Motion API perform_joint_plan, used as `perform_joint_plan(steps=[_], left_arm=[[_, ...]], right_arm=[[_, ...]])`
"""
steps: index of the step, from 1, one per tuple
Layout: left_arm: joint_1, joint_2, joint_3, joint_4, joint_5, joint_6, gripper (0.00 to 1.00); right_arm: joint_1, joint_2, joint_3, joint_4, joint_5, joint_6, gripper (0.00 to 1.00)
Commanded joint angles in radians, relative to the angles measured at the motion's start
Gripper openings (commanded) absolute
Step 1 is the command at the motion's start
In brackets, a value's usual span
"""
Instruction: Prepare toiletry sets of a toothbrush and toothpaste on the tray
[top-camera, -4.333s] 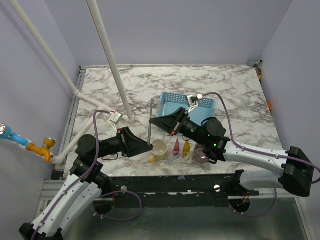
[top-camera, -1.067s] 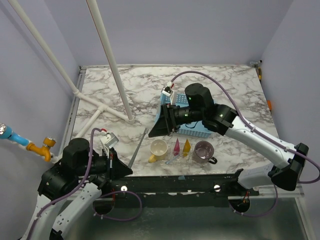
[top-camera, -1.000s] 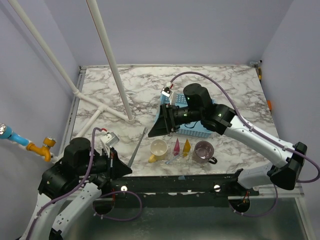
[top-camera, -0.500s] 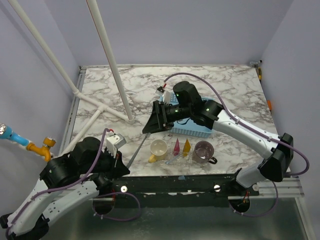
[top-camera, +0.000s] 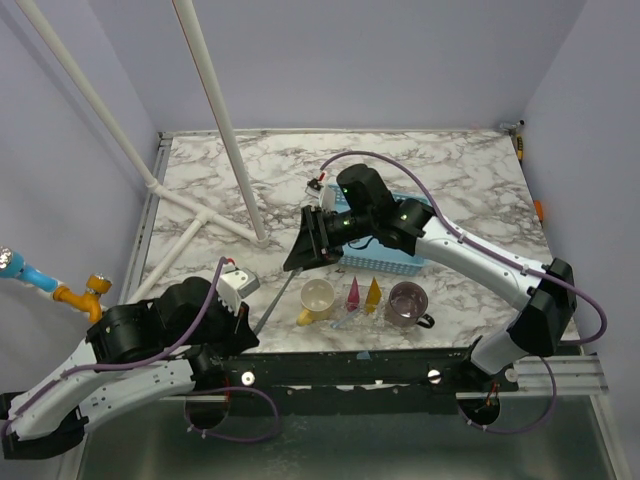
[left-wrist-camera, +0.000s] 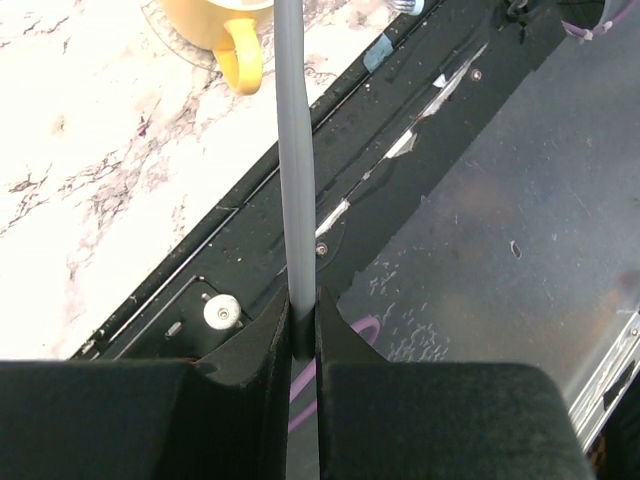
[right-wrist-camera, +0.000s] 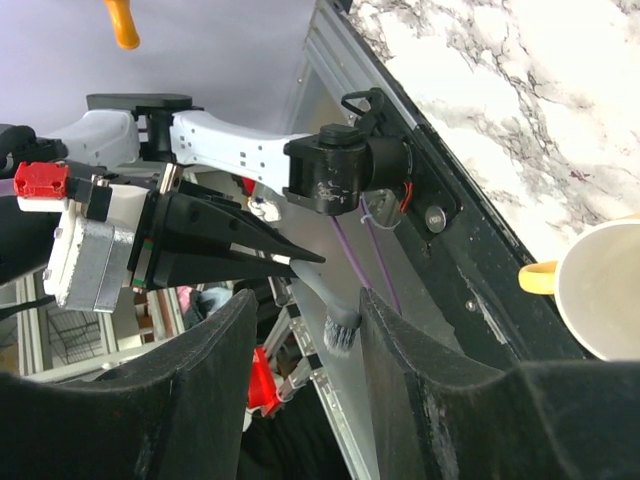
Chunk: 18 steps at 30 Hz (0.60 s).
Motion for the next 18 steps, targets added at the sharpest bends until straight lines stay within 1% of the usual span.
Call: perform_joint_plan(steps=[1,8,18], left_arm=[[-0.017,0.007,0.026,-0.010,-0.074,-0.027,0.00],[-0.020,0.013,0.025,-0.003,-0.086,-0.031,0.00],[-0.020,0.011,0.023,-0.001,-0.078,-0.028,0.00]], right_arm=[[-0.002,0.006,-0.013,-0.032,-0.061,-0.002,0.48],[-0.003,0.018,-0.053,-0.007,-0.088,0.001,0.46],[-0.002,0.038,-0.050,0.050,-0.093,0.037,0.45]])
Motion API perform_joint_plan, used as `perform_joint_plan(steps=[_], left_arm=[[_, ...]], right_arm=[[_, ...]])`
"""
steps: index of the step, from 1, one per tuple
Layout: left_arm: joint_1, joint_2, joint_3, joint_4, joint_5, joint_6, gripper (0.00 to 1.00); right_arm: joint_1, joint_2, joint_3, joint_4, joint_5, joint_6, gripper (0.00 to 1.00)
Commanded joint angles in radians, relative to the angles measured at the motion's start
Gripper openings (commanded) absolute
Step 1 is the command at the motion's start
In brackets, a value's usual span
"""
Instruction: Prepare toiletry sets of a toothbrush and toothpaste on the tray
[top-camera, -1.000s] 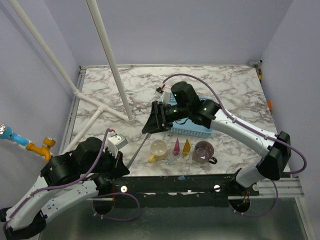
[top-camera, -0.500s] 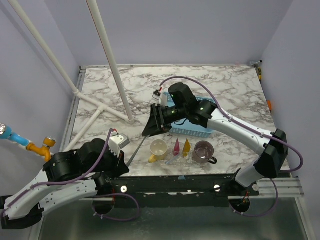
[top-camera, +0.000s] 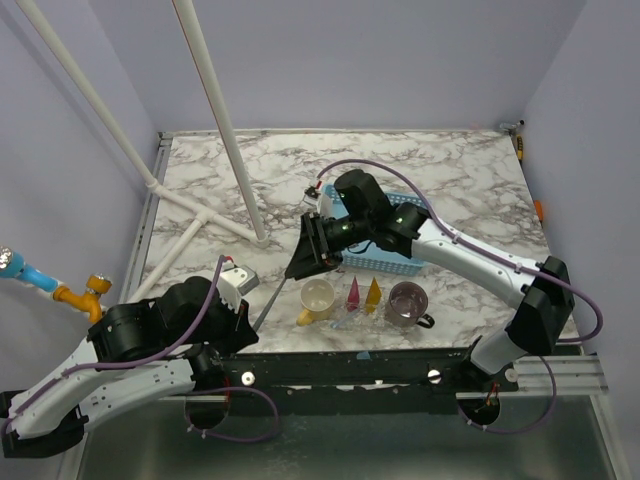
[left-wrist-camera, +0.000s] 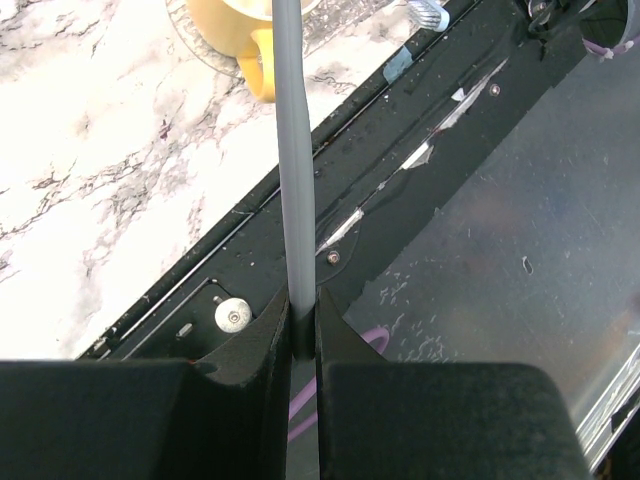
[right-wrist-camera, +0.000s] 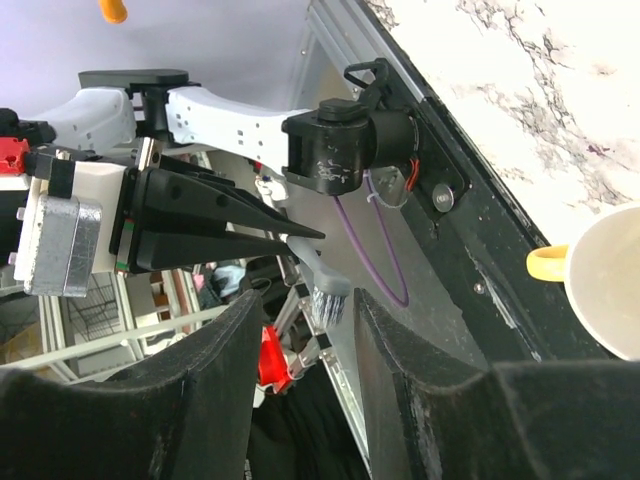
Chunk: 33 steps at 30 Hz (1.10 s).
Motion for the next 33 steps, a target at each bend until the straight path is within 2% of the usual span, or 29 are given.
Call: perform_joint_plan(steps=[1,12,16,21,28,29,33], left_arm=[[-0.007,0.001,0.022,0.000,-0.017,-0.007,0.00],[-0.006,-0.009,0.021,-0.001,-0.010,-0.006,0.00],[-0.007,-0.010,0.019,0.001,-0.010,-0.006,0.00],[-0.007,-0.006,0.016,0.002,-0.004,-0.005,0.00],[-0.007,-0.005,0.018,0.002,-0.005,-0.005,0.00],[-0.007,-0.002,0.018,0.001,-0.005,-0.007,0.02],[-0.007,0.011,0.022,0.003,-0.008,-0.015,0.31]], right_arm=[[-0.001,0.033,-0.005,0.036,-0.032,0.028,0.44],[-0.002,0.055,0.005,0.056,-0.038,0.036,0.40],[-0.002,0.057,-0.003,0.073,-0.047,0.046,0.34],[-0.002,0.052,-0.007,0.082,-0.051,0.045,0.25],[-0.002,0.036,-0.042,0.108,-0.063,0.049,0.01],[-0.002,0.033,-0.046,0.112,-0.066,0.048,0.00],[-0.002,0.007,-0.077,0.127,-0.054,0.045,0.00]])
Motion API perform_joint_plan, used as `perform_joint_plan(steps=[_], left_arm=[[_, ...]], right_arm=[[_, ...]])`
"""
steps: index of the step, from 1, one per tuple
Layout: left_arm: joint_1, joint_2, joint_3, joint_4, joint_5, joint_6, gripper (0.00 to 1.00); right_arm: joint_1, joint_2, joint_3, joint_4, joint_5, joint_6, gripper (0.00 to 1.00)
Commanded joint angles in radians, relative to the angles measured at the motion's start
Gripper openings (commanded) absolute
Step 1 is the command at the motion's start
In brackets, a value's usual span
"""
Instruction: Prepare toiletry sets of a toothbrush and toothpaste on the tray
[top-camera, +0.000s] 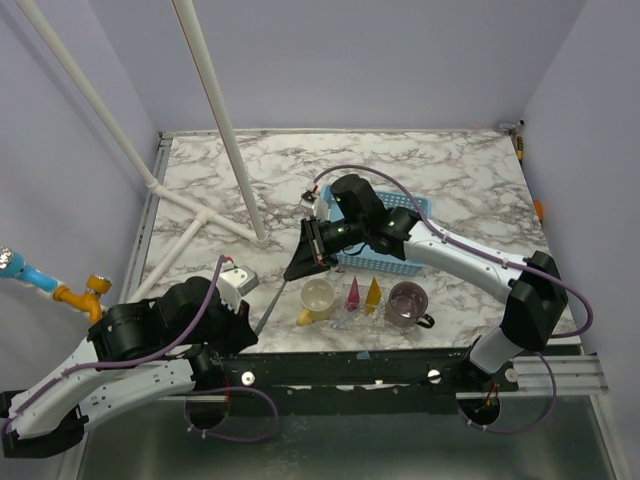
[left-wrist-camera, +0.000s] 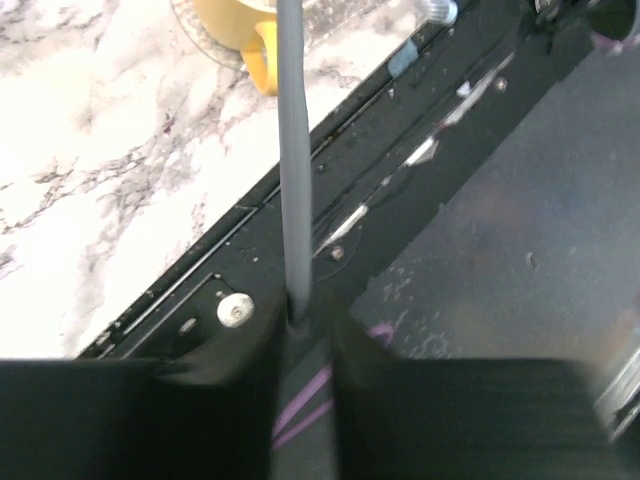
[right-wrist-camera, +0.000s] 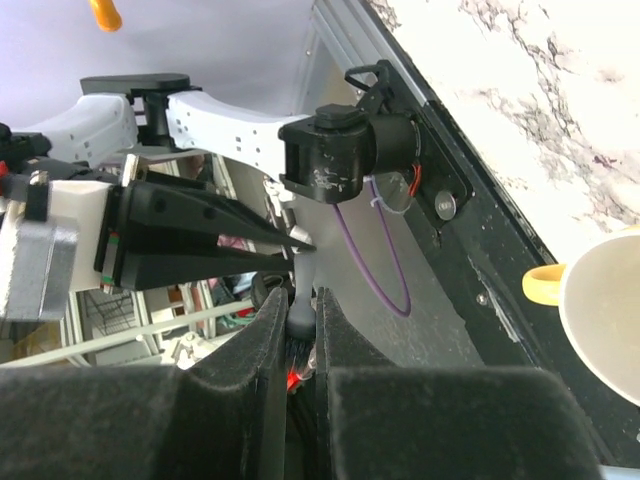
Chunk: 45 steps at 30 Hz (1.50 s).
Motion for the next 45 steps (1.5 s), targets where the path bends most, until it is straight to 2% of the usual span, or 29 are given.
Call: perform_joint_plan(steps=[1,3,6,10,18,28,34,41,45], left_arm=[[-0.007,0.011,0.024,0.022,-0.004,-0.012,0.36],[-0.007,0.005,0.031,0.049,0.013,-0.013,0.45],[-0.007,-0.002,0.050,0.097,0.042,-0.010,0.54],[-0.007,0.005,0.077,0.143,0.054,-0.006,0.60],[-0.007,0.066,0.104,0.208,0.032,-0.001,0.62],[-0.007,0.107,0.141,0.268,-0.013,0.014,0.67],[-0.007,0.111,0.130,0.292,-0.050,0.037,0.70],[-0.005,0.100,0.108,0.328,-0.103,0.056,0.72],[0.009,0.114,0.096,0.337,-0.117,0.063,0.73]], right_arm=[[0.001,-0.046,-0.042,0.018,-0.010,-0.014,0.00],[0.001,-0.074,-0.055,0.007,0.022,-0.031,0.00],[0.002,-0.124,-0.073,-0.017,0.075,-0.062,0.00],[0.001,-0.214,-0.100,-0.039,0.147,-0.101,0.00],[0.003,-0.388,-0.128,-0.155,0.285,-0.222,0.00],[0.003,-0.571,-0.073,-0.380,0.505,-0.490,0.00],[0.003,-0.616,0.012,-0.504,0.583,-0.626,0.00],[0.003,-0.632,0.073,-0.560,0.569,-0.746,0.00],[0.004,-0.621,0.073,-0.590,0.620,-0.810,0.00]])
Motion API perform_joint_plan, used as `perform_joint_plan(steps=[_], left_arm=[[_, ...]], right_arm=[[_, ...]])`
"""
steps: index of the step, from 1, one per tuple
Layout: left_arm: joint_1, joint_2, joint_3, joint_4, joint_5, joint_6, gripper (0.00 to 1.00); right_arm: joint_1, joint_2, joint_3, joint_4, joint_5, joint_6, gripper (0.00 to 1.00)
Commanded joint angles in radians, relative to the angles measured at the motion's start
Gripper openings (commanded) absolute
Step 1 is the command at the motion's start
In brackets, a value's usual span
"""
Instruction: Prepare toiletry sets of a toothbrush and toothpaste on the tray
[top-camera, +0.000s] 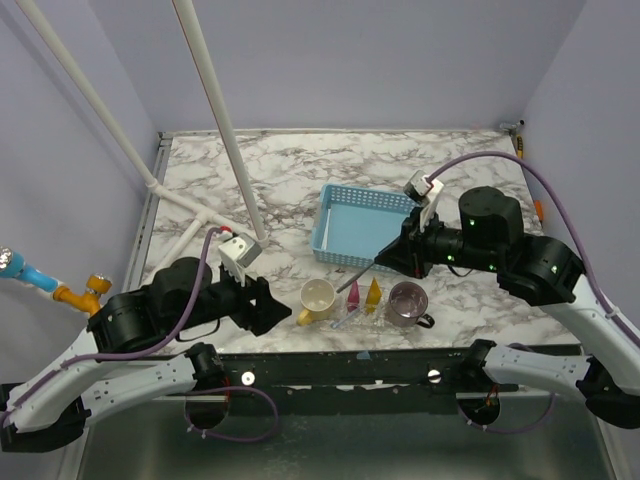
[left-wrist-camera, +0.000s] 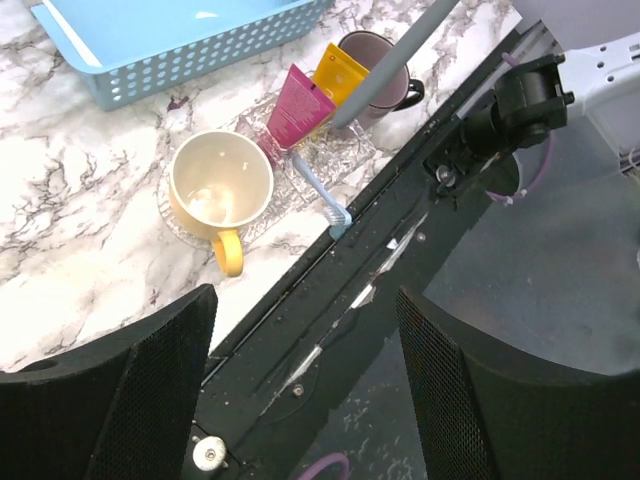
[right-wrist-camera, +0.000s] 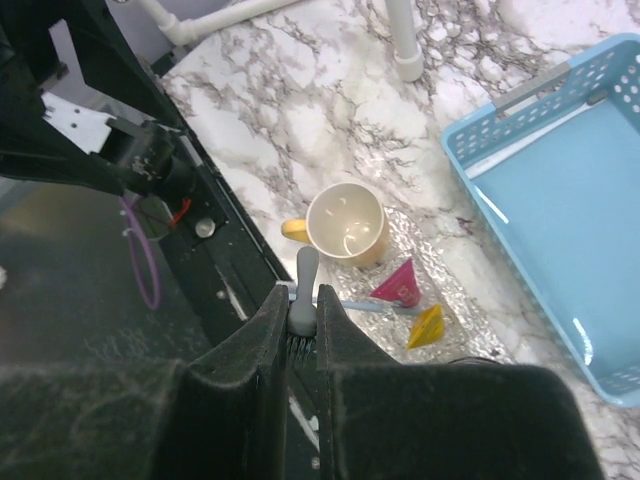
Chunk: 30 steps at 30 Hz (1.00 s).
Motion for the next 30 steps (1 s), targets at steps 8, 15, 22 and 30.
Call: perform_joint_plan(steps=[8,15,22,30], left_arm=[[0.119,0.009,-0.047,0.073,0.004,0.050,0.73],[0.245,0.018,-0.093,0.114,0.149,0.080,0.72],[0.293,0.021,-0.129,0.140,0.206,0.096,0.71],[0.309,-0.010,-0.178,0.156,0.221,0.107,0.71]], right_arm=[[0.052,0.014,0.038,-0.108,0.131,-0.162,0.00],[0.440,0.115,0.099,-0.178,0.532,-0.083,0.00],[0.732,0.269,0.230,-0.302,0.851,-0.006,0.00],[0.741,0.284,0.219,-0.381,0.947,0.053,0.00]])
